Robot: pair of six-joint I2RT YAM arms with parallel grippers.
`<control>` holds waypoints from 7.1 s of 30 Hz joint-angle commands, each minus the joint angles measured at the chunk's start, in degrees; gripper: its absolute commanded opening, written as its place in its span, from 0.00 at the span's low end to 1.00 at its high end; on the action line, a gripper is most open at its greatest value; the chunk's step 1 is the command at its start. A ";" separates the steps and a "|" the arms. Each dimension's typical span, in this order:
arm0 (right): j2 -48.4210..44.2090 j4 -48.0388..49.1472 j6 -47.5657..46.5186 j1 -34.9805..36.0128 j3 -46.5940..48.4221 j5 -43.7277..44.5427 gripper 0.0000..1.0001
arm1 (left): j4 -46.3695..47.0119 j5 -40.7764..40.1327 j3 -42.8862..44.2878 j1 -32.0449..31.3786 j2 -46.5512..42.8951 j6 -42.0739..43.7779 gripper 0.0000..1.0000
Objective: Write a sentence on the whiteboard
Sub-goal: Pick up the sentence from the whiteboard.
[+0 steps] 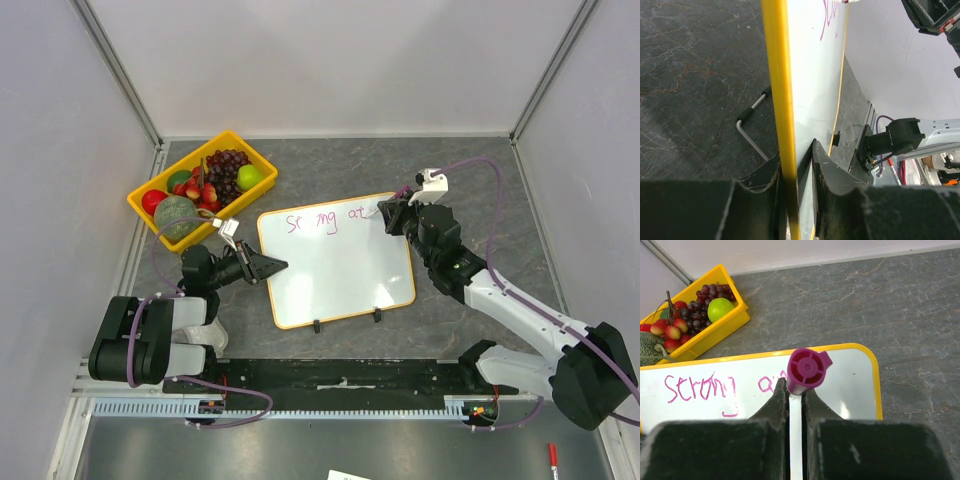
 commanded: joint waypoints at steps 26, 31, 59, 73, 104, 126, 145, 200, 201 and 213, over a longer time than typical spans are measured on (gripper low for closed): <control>-10.88 -3.78 -1.86 -0.31 -0.61 -0.48 0.00 | -0.72 -1.50 0.72 -0.14 0.46 4.97 0.02; -11.23 -3.96 -2.21 -0.31 -1.14 -0.48 0.00 | -0.81 -1.42 0.64 -0.14 0.28 4.89 0.02; -11.93 -4.48 -4.05 -0.32 -2.63 -1.36 0.00 | -0.81 -1.42 0.81 -0.23 0.63 4.80 0.02; -12.20 -5.80 -4.67 -0.31 -2.46 -1.18 0.00 | -0.81 -1.59 0.72 -0.23 0.46 4.89 0.02; -3.50 4.83 -6.43 15.50 3.43 2.33 0.00 | -0.55 -1.33 0.90 -0.23 1.07 4.62 0.02; 14.17 15.82 -7.66 27.90 10.90 8.57 0.00 | -0.81 -1.24 1.08 -0.32 1.16 4.80 0.02; 18.92 16.79 -7.22 27.99 11.34 14.99 0.00 | -0.64 -1.15 0.99 -0.23 1.16 4.62 0.02; 15.93 11.95 -3.88 28.51 5.37 10.86 0.00 | -0.55 -1.15 0.99 -0.23 1.16 4.71 0.02; 15.84 11.95 -3.88 28.60 5.45 11.29 0.00 | -0.55 -1.15 0.99 -0.23 1.16 4.71 0.02; 16.02 12.66 -4.32 28.51 7.39 13.06 0.00 | -0.46 -0.98 1.08 -0.23 1.51 4.62 0.02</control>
